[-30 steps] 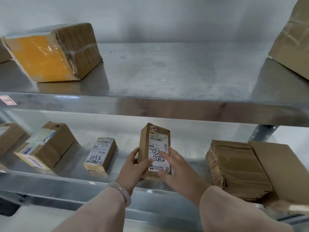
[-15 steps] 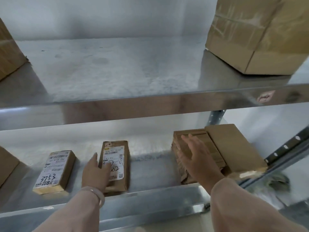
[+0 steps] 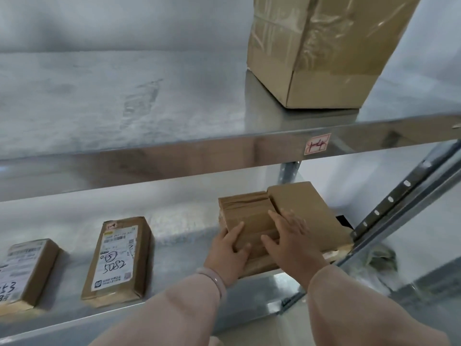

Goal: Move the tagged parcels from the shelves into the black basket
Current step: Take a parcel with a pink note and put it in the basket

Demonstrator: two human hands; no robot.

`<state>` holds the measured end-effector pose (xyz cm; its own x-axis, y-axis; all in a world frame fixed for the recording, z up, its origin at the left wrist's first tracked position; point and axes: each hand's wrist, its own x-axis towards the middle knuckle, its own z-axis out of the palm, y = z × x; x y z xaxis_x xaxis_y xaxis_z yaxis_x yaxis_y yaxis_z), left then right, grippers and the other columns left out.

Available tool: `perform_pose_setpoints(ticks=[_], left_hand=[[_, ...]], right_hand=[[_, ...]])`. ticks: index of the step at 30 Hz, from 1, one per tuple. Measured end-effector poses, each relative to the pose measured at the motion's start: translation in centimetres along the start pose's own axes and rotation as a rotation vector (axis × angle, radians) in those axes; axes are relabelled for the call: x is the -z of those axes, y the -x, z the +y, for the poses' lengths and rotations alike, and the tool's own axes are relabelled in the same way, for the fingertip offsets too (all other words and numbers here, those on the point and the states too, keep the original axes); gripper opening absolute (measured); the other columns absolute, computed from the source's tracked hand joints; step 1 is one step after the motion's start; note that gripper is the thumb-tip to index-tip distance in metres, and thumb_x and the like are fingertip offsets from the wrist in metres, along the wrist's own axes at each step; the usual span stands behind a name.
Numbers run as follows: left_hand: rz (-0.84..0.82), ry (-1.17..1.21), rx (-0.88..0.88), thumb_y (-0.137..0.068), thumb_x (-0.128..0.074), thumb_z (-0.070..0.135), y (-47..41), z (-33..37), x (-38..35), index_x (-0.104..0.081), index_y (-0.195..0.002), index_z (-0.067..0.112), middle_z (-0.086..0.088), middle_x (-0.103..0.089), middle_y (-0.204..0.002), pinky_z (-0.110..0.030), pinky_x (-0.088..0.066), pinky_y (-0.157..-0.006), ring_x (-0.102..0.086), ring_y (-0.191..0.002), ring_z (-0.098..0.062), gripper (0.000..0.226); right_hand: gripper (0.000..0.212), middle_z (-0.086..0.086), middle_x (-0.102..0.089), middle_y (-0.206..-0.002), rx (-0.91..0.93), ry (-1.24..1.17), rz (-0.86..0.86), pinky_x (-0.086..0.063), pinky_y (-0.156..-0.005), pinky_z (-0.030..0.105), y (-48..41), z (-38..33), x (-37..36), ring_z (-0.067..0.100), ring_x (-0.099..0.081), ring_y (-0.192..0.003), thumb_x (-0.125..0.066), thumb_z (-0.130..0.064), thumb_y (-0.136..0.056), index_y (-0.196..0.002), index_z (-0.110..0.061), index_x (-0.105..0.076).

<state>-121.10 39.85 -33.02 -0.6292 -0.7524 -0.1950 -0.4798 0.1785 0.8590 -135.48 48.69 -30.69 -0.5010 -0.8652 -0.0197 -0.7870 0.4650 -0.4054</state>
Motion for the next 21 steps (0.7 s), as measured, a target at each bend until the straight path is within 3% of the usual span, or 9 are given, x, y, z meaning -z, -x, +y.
perform_pose_setpoints(ticks=[4,8,11,13,15,16,18,20,21], left_hand=[[0.067,0.191,0.095,-0.090,-0.061,0.028,1.1,-1.0,0.2,-0.045,-0.120,0.065,0.004,-0.054,-0.134,-0.038,-0.055,-0.094,-0.062,-0.110,-0.017,0.051],[0.189,0.286,0.154,-0.094,-0.057,0.011,2.1,-1.7,0.8,-0.052,-0.128,0.044,0.007,-0.060,-0.118,-0.011,-0.052,-0.080,-0.062,-0.097,-0.004,0.048],[0.327,0.267,0.181,-0.093,-0.056,0.011,2.2,-1.8,1.4,-0.056,-0.128,0.036,0.001,-0.064,-0.109,-0.006,-0.046,-0.067,-0.061,-0.084,-0.006,0.043],[0.365,0.263,0.241,-0.092,-0.062,0.023,1.8,-1.5,2.1,-0.053,-0.135,0.028,-0.002,-0.062,-0.118,-0.006,-0.046,-0.075,-0.061,-0.091,-0.009,0.044],[0.324,0.209,0.307,-0.082,-0.068,0.050,1.4,-1.1,2.9,-0.047,-0.141,0.025,-0.006,-0.054,-0.136,-0.026,-0.046,-0.100,-0.057,-0.115,-0.020,0.067],[0.295,0.213,0.341,-0.076,-0.068,0.061,1.3,-0.7,3.3,-0.044,-0.143,0.024,-0.005,-0.051,-0.138,-0.034,-0.043,-0.105,-0.054,-0.121,-0.023,0.080],[0.232,0.283,0.384,-0.073,-0.068,0.067,1.2,0.2,4.0,-0.039,-0.144,0.026,-0.002,-0.052,-0.130,-0.035,-0.042,-0.102,-0.053,-0.117,-0.022,0.087],[0.178,0.419,0.397,-0.069,-0.074,0.063,1.3,0.7,4.7,-0.037,-0.138,0.031,0.003,-0.055,-0.121,-0.032,-0.045,-0.094,-0.057,-0.105,-0.017,0.084],[0.177,0.497,0.403,-0.065,-0.077,0.062,1.3,0.6,5.0,-0.035,-0.142,0.030,0.001,-0.057,-0.123,-0.034,-0.048,-0.093,-0.059,-0.104,-0.018,0.093]], right_hand=[[0.072,-0.001,-0.012,-0.160,-0.045,0.002,-0.001,0.003,-0.119,0.037,-0.6,1.1,0.6,0.018,-0.001,-0.147,-0.040,-0.053,-0.094,-0.152,-0.023,-0.009],[0.065,-0.004,-0.016,-0.159,0.021,-0.086,-0.110,-0.002,-0.120,0.039,-1.1,0.5,0.6,0.019,-0.004,-0.147,-0.029,-0.057,-0.095,-0.151,-0.026,-0.017],[0.056,-0.008,-0.026,-0.155,0.087,-0.265,-0.176,-0.011,-0.119,0.039,-0.9,-1.0,0.5,0.015,-0.012,-0.145,-0.031,-0.053,-0.097,-0.148,-0.029,-0.029],[0.055,-0.009,-0.029,-0.153,0.122,-0.345,-0.198,-0.013,-0.119,0.039,-0.7,-1.8,0.3,0.015,-0.016,-0.144,-0.031,-0.051,-0.098,-0.149,-0.030,-0.028],[0.054,-0.009,-0.029,-0.153,0.182,-0.351,-0.207,-0.013,-0.119,0.038,-0.6,-2.4,0.1,0.013,-0.018,-0.143,-0.030,-0.051,-0.098,-0.149,-0.031,-0.026],[0.054,-0.010,-0.026,-0.154,0.211,-0.343,-0.211,-0.011,-0.119,0.035,-0.5,-2.7,-0.1,0.011,-0.017,-0.143,-0.030,-0.049,-0.099,-0.149,-0.032,-0.024],[0.052,-0.014,-0.019,-0.156,0.249,-0.308,-0.229,-0.004,-0.116,0.026,-0.4,-3.3,0.0,0.006,-0.011,-0.143,-0.031,-0.045,-0.101,-0.150,-0.034,-0.021],[0.050,-0.016,-0.016,-0.157,0.288,-0.284,-0.253,-0.002,-0.114,0.025,-0.4,-3.6,-0.2,0.004,-0.008,-0.144,-0.030,-0.044,-0.101,-0.150,-0.037,-0.021],[0.049,-0.018,-0.015,-0.157,0.303,-0.297,-0.263,-0.004,-0.116,0.027,-0.4,-3.6,-0.3,0.003,-0.007,-0.143,-0.030,-0.044,-0.101,-0.149,-0.039,-0.021]])
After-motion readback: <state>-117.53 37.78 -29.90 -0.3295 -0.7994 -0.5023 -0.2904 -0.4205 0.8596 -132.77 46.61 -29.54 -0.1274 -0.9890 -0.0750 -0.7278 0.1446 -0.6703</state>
